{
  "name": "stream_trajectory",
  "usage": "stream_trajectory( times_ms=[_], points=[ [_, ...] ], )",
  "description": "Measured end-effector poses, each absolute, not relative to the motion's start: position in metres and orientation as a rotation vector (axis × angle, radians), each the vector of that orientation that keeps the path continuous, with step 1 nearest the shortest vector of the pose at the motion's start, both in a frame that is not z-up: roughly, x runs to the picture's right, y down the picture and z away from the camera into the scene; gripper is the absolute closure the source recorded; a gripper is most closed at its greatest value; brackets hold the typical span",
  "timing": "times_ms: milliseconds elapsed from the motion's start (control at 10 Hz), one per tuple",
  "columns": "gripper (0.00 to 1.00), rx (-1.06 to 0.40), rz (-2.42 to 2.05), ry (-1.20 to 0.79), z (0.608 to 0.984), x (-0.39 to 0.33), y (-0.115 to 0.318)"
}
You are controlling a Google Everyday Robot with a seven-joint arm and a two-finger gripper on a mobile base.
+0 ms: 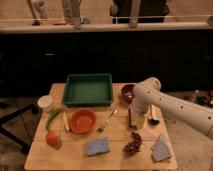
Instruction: Wipe red bowl with eraser
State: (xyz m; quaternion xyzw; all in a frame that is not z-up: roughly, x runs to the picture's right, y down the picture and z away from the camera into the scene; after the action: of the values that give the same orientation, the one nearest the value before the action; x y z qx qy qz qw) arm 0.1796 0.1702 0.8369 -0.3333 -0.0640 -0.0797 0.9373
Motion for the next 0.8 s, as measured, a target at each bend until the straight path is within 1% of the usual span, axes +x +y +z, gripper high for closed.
stream_trajectory(
  times_ms=[200,500,800],
  points=[
    [0.2,-0.655,-0.088,-0.079,0.828,0.179,0.169],
    [0.2,-0.6,0.227,0.067,0.813,0.178,0.163],
    [0.2,-0.593,0.409,0.123,0.82,0.176,0.159]
  ],
)
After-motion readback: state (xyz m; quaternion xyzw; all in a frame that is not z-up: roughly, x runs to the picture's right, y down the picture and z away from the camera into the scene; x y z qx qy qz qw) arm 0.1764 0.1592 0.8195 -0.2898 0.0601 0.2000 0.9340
